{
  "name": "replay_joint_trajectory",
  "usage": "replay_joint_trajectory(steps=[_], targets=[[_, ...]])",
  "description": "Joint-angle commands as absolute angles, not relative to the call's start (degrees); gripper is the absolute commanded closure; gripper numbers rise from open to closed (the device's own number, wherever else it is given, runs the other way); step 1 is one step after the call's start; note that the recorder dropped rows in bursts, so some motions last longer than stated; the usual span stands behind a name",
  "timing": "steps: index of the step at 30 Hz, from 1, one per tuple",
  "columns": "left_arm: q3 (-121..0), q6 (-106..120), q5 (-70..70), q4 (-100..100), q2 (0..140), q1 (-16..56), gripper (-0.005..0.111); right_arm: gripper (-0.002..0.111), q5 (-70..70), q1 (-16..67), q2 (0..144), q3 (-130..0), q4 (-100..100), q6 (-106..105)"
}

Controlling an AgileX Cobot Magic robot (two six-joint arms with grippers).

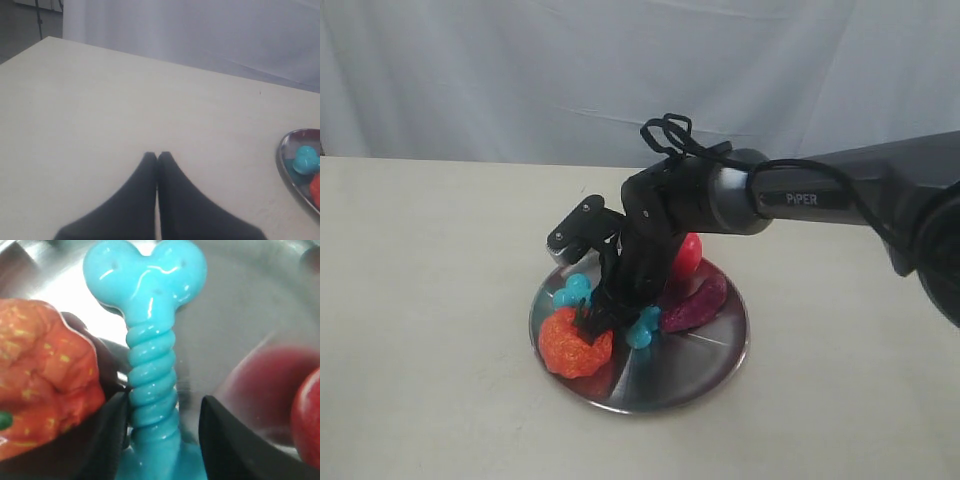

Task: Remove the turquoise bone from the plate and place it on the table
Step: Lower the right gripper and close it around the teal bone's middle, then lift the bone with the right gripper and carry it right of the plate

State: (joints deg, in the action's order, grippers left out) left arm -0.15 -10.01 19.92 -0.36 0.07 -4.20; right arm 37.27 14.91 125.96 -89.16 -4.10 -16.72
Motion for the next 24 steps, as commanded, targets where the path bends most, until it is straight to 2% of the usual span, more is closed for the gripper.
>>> replay_joint_trajectory(steps=[1, 10, 12, 17, 18, 24], targets=[[0.00, -10.12, 19.62, 0.00, 0.00, -4.46, 0.107, 0.065, 36.28, 14.92, 126.40, -89.23, -4.59, -17.42], [0.00, -10.12, 19.62, 0.00, 0.00, -4.46, 0.107, 0.065, 36.39, 14.92, 127.17, -89.23, -4.59, -17.42], [0.00, -10.12, 19.62, 0.00, 0.00, -4.46, 0.107, 0.073, 36.28, 14.92, 127.17, -89.23, -4.59, -17.42], [0.00, -10.12, 19.62, 0.00, 0.00, -4.46, 0.107, 0.106, 36.28, 14.92, 125.07, -89.23, -4.59, -17.42], [0.00, -10.12, 19.62, 0.00, 0.00, -4.46, 0.107, 0.109, 36.28, 14.92, 124.25, -89.23, -4.59, -16.95], [0.00, -10.12, 19.62, 0.00, 0.00, -4.46, 0.107, 0.108, 38.04, 14.92, 117.37, -89.23, -4.48, -14.90]])
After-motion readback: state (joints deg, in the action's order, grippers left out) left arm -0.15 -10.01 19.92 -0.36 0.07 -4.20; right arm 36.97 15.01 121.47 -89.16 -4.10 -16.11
